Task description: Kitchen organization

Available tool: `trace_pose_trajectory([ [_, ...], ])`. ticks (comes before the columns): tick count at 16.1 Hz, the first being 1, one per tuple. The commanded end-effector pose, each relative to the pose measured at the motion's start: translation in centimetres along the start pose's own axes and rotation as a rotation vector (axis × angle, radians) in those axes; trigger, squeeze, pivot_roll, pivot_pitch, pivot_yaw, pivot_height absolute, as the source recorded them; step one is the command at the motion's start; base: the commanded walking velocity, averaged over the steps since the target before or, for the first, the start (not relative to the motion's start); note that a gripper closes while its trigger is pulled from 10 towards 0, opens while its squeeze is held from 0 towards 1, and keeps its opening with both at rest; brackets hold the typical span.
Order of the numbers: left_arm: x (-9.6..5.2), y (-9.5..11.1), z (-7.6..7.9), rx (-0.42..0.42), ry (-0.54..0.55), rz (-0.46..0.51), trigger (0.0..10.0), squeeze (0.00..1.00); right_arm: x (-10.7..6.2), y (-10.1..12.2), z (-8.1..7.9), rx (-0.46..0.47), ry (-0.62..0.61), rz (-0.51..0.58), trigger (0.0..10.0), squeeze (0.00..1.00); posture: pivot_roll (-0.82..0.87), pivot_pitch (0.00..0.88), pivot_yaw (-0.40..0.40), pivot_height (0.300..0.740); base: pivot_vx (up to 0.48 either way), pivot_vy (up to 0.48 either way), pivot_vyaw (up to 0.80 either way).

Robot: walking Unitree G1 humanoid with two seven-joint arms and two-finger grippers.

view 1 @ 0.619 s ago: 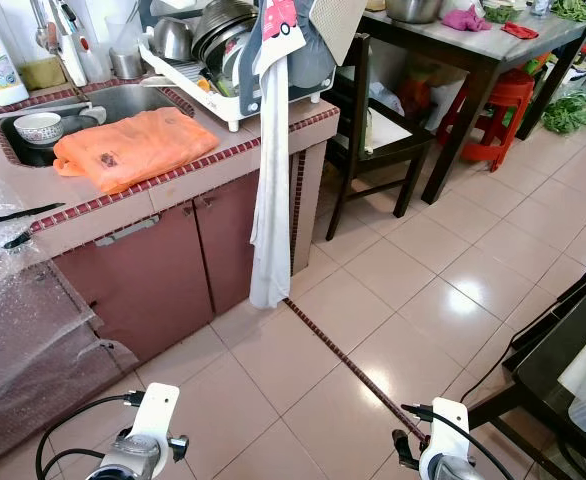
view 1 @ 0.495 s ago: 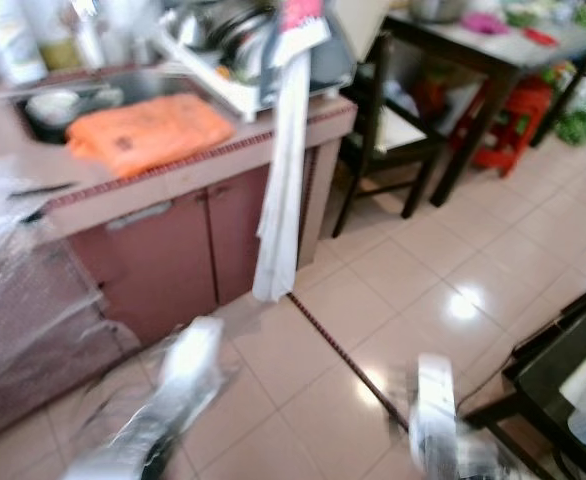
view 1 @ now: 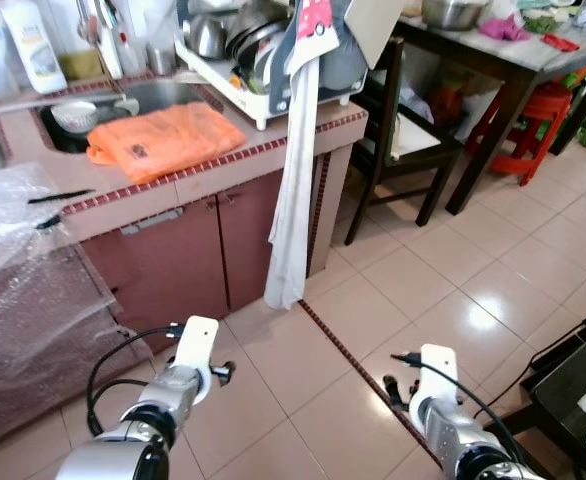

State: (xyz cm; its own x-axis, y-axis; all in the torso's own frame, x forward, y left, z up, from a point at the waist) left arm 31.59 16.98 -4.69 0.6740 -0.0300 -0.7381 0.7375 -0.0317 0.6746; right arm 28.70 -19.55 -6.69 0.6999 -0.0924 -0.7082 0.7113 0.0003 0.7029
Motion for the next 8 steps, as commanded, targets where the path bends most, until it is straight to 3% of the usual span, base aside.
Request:
trace_pose_trajectory([
  [1, -0.1, -0.3, -0.6, 0.033, 0.018, 0.007, 10.0, 0.00, -0.1, -0.8, 0.5, 0.000, -0.017, -0.014, 10.0, 0.00, 0.03, 0.000, -0.019, 0.740, 0.000, 0.000, 0.00],
  [2, -0.2, -0.5, -1.4, 0.033, 0.037, 0.018, 10.0, 0.00, -0.3, -2.0, 0.6, -0.050, -0.016, -0.034, 10.0, 0.00, 0.02, 0.000, -0.010, 0.740, 0.000, 0.000, 0.00],
  [4, -0.3, 0.3, -1.3, 0.054, -0.004, 0.078, 10.0, 0.00, -0.9, -4.5, 1.1, -0.059, -0.018, -0.078, 10.0, 0.00, 0.02, 0.000, -0.021, 0.740, 0.000, 0.000, 0.00],
  [5, -0.3, -0.6, -0.9, 0.089, -0.036, 0.069, 10.0, 0.00, -1.3, -6.4, 1.2, -0.098, -0.003, -0.119, 10.0, 0.00, 0.03, 0.000, -0.034, 0.740, 0.000, 0.000, 0.00],
  [8, -0.5, -3.4, -1.0, 0.123, -0.023, 0.012, 10.0, 0.00, -2.1, -8.9, 1.4, -0.178, -0.005, -0.161, 10.0, 0.00, 0.03, 0.029, -0.035, 0.740, 0.000, 0.000, 0.00],
])
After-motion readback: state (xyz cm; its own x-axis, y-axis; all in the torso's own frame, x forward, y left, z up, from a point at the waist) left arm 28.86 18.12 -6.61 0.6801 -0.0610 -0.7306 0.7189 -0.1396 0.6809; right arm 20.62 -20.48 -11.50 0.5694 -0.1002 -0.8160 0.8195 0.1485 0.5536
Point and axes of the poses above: a point about 5 cm out from each wrist's last joint towards the gripper, its own x axis pointing out of the wrist towards the gripper, its own y axis along the axis of the wrist's last joint, z = x × y, the point moved 4 cm from there along x, pointing out of the wrist towards the gripper, and after that the axes turned 10 degrees about -x, right-handed, at the moved point
